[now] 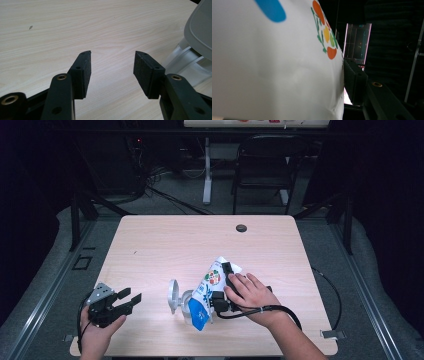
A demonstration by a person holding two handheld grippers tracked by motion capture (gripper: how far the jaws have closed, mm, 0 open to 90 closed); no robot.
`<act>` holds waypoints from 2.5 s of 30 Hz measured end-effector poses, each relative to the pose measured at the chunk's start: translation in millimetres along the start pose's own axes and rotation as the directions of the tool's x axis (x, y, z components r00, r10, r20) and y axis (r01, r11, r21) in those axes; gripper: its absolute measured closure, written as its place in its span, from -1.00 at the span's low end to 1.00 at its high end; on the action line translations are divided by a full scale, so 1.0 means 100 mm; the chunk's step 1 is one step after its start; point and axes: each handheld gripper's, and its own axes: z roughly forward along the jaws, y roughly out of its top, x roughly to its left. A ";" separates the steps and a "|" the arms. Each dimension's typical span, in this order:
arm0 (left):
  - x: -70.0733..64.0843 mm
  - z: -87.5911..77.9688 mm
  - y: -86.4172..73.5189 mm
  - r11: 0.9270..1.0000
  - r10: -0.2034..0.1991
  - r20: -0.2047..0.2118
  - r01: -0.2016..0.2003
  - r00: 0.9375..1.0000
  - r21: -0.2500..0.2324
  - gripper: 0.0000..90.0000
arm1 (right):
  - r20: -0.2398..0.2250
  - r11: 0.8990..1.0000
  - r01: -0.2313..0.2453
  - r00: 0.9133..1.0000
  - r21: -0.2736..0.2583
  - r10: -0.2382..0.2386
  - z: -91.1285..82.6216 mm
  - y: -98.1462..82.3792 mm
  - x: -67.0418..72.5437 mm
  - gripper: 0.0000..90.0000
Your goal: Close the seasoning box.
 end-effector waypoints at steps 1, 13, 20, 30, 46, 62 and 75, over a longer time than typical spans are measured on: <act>0.00 0.00 0.00 1.000 0.000 0.000 0.000 1.000 0.000 0.09 | -0.003 1.000 0.002 1.000 0.006 -0.002 -0.01 0.00 -0.01 0.37; 0.00 0.01 0.00 1.000 -0.001 0.002 0.001 1.000 -0.001 0.09 | -0.040 0.997 -0.082 0.996 0.014 0.083 -0.01 -0.05 0.04 0.37; 0.00 0.00 0.00 1.000 -0.002 0.001 0.002 1.000 -0.002 0.09 | -0.061 0.991 -0.136 0.989 0.012 0.136 -0.01 -0.07 0.09 0.37; 0.00 0.00 0.00 1.000 -0.001 -0.001 0.001 1.000 0.000 0.09 | -0.085 0.983 -0.182 0.979 0.024 0.183 -0.01 -0.10 0.15 0.37; 0.00 0.00 0.00 1.000 0.001 -0.001 -0.001 1.000 0.012 0.08 | -0.121 0.969 -0.244 0.961 0.039 0.247 -0.01 -0.10 0.19 0.37; 0.00 0.00 0.00 1.000 0.001 -0.001 -0.001 1.000 0.008 0.08 | -0.179 0.926 -0.372 0.909 0.061 0.377 -0.02 -0.15 0.24 0.38; -0.01 0.01 -0.01 1.000 0.002 0.000 -0.002 1.000 0.005 0.08 | -0.248 0.853 -0.513 0.817 0.102 0.521 -0.03 -0.20 0.29 0.38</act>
